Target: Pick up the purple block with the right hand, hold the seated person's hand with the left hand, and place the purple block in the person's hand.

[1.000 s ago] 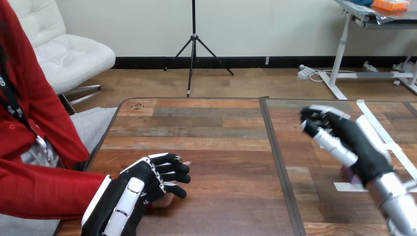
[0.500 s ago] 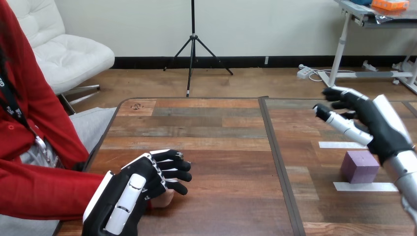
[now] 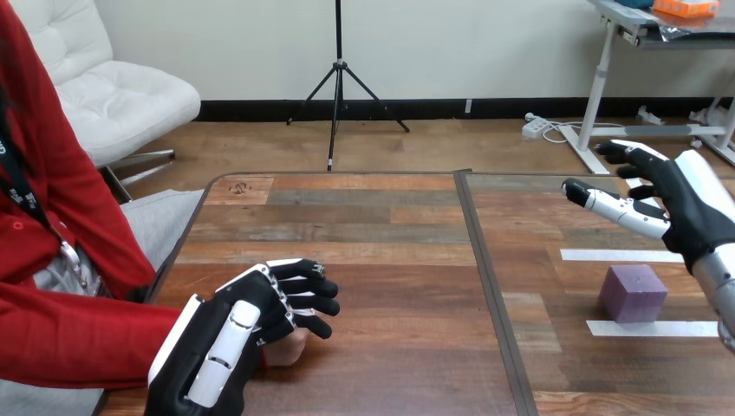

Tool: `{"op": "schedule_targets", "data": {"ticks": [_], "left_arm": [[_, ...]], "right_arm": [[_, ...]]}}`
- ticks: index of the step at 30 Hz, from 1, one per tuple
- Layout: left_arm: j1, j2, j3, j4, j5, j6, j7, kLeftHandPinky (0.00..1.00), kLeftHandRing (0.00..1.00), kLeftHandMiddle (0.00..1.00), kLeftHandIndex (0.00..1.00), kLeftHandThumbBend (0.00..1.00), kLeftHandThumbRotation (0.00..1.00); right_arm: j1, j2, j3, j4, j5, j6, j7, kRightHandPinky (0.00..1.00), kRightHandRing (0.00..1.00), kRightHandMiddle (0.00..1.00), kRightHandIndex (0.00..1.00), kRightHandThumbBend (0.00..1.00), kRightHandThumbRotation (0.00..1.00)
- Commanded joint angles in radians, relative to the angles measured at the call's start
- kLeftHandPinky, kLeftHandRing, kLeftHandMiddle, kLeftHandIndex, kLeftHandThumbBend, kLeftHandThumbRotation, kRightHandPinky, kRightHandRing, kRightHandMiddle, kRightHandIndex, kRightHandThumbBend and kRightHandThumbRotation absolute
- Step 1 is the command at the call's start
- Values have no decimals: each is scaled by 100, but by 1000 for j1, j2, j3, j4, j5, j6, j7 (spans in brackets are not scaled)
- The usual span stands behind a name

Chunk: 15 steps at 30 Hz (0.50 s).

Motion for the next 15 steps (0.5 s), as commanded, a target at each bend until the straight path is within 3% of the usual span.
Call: {"op": "schedule_targets", "data": {"ticks": [1,15], "left_arm": [[-59,0,6,9,8,-26,2,52,62,65,64,48,84],[-64,0,9,11,5,-25,2,52,62,64,64,47,82]], "right_arm": [[-108,-30,29,52,-28,32,-27,81,88,89,86,86,68],[-163,-59,121,130,-150,114,-85,71,84,87,86,89,66]]}}
